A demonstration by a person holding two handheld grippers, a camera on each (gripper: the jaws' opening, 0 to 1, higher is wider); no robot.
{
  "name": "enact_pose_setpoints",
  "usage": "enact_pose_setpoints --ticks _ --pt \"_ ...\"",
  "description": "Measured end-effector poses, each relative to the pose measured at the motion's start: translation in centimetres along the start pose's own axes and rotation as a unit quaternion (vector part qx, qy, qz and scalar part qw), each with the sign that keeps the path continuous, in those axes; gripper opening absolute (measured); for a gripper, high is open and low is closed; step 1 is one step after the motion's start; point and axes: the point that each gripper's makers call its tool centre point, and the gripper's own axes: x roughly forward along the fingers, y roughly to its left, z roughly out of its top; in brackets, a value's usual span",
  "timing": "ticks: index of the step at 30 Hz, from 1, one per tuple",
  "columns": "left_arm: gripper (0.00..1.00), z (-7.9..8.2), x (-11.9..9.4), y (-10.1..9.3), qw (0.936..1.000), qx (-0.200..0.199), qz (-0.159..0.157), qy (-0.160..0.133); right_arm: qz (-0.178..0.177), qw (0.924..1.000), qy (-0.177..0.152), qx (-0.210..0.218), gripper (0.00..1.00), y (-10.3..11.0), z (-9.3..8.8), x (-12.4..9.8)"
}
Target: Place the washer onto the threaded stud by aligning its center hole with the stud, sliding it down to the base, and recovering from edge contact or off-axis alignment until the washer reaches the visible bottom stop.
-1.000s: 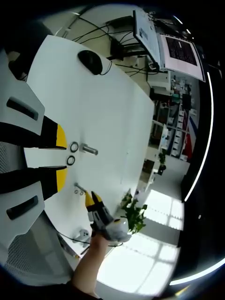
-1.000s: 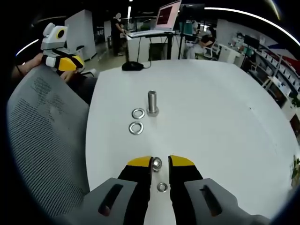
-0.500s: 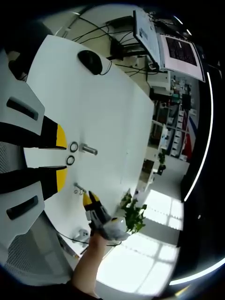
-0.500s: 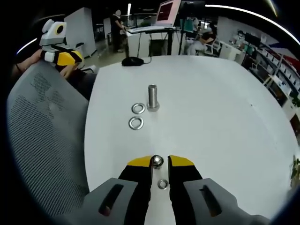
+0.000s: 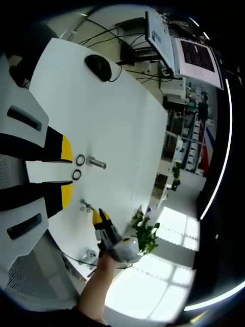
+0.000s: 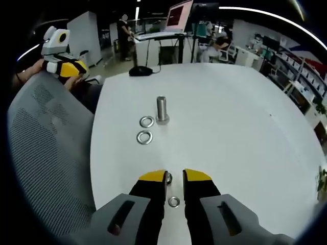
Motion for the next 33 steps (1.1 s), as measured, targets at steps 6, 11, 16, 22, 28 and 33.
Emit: enact_pose_setpoints --ticks 6,11,16,22,28,33 --pt "0.11 0.0 0.0 0.0 1.0000 0.000 0.000 0.001 -0.011 0.9999 0.002 0.003 0.15 -0.6 -0.3 0.0" --pt "0.11 0.0 0.0 0.0 1.0000 -0.001 0.000 0.000 -0.013 0.9999 0.010 0.003 0.15 -0.8 -0.9 0.1" --pt "0.11 0.0 0.0 0.0 1.0000 0.000 0.000 0.000 -0.018 0.9996 0.018 0.009 0.15 -1.1 -1.5 0.2" --pt "0.11 0.0 0.0 0.0 1.0000 0.000 -0.001 0.001 -0.012 0.9992 0.035 0.015 0.15 -1.0 -2.8 0.6" --pt "0.11 -0.1 0.0 -0.1 1.0000 0.000 -0.002 0.002 0.005 0.9981 0.060 0.012 0.15 -0.2 -4.2 1.3" --pt "0.11 -0.1 0.0 -0.1 1.0000 0.001 -0.002 0.003 0.017 0.9968 0.078 0.007 0.15 0.3 -5.1 1.6"
